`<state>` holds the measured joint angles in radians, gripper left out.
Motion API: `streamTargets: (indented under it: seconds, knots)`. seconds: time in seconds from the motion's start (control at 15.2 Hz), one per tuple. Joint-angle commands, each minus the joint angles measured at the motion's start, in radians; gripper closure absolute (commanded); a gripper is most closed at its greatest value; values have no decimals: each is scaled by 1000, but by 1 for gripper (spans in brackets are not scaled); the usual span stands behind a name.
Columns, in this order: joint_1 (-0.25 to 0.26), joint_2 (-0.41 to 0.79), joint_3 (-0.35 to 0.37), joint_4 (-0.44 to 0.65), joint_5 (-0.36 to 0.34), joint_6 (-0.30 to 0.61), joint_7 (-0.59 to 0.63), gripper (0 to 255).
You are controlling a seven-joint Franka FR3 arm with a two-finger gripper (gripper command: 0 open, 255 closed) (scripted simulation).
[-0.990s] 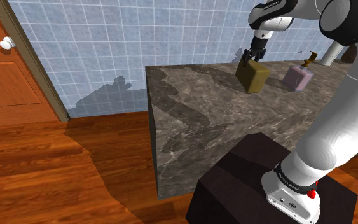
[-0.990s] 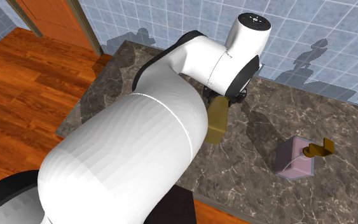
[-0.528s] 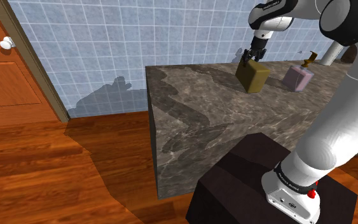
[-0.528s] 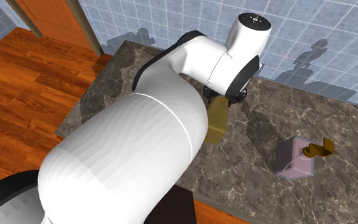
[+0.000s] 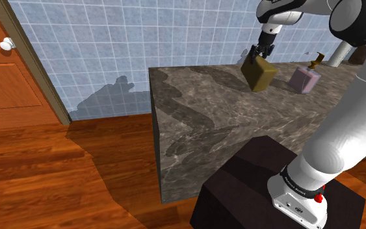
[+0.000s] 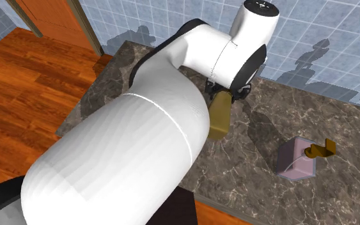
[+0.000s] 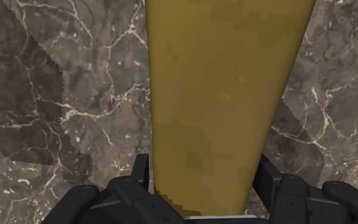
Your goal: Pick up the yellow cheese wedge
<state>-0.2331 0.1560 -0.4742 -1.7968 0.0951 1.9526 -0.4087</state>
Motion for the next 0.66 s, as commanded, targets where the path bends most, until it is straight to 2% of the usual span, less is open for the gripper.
streamTargets:
  seconds: [0.0,0.46,0.59]
  knots:
    - [0,-7,-1,21,-4,-25,3,255]
    - [-1,-18,-3,103,-11,-116,9,255]
    - [-1,-18,-3,105,-11,-118,9,255]
